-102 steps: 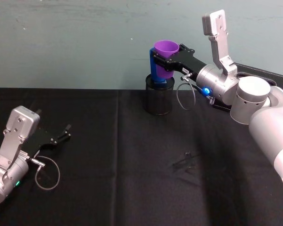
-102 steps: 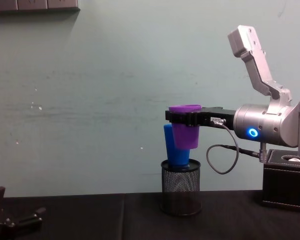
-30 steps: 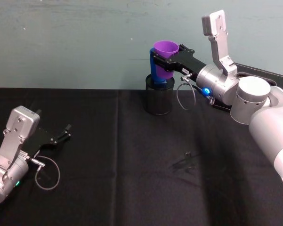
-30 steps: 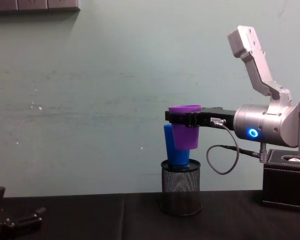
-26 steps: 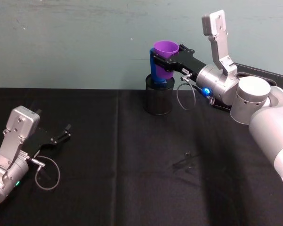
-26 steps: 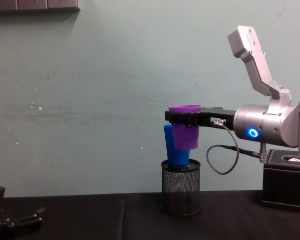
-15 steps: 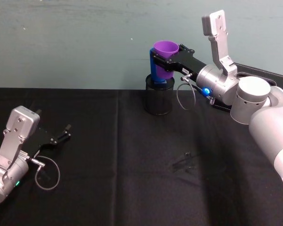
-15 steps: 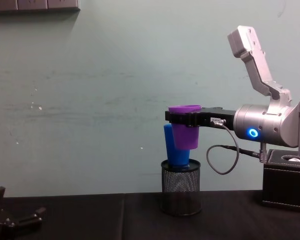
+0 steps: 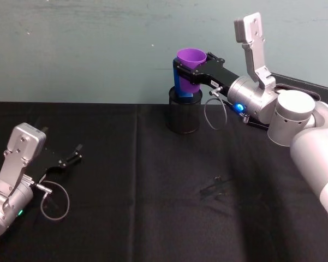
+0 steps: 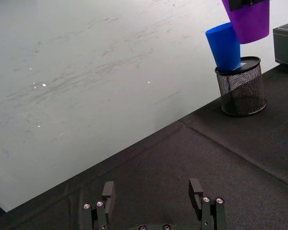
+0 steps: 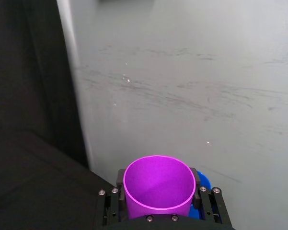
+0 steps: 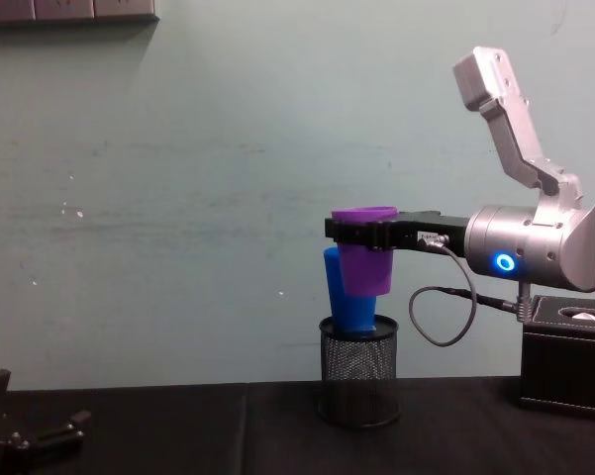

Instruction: Pick up one cup with a gripper and tap it against the other cup.

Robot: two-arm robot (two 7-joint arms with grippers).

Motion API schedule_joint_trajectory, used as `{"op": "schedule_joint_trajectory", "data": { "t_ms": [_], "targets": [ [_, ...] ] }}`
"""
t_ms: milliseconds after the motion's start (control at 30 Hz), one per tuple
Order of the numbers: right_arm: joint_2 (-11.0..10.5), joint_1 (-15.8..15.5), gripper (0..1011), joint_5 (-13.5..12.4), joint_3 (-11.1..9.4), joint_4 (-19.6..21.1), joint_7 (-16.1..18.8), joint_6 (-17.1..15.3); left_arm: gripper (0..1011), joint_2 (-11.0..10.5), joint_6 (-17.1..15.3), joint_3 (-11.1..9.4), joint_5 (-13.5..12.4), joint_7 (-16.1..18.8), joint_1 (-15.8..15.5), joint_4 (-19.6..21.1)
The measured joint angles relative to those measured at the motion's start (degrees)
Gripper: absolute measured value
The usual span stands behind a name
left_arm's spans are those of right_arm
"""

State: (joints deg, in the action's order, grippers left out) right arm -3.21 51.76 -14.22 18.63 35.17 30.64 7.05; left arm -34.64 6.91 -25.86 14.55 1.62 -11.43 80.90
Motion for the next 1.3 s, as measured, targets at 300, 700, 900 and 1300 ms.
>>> {"op": "schedule_joint_trajectory", "data": {
  "t_ms": [300,700,900,1300],
  "targets": [
    [-2.65,-5.44,754,-1.86,0.48,10.84,0.86,-5.45,1011,0.00,0.00,0.00,0.00,0.00,0.00,0.00],
    [-4.73,-8.95,754,-4.28,1.17,16.80,1.74,-7.53,1011,0.00,0.00,0.00,0.00,0.00,0.00,0.00],
    [-6.26,-10.11,754,-5.79,1.96,18.82,4.06,-7.53,1011,0.00,0.00,0.00,0.00,0.00,0.00,0.00],
    [-9.71,-12.21,754,-8.58,3.31,22.47,8.97,-6.90,1011,0.00,0.00,0.00,0.00,0.00,0.00,0.00]
  ]
}}
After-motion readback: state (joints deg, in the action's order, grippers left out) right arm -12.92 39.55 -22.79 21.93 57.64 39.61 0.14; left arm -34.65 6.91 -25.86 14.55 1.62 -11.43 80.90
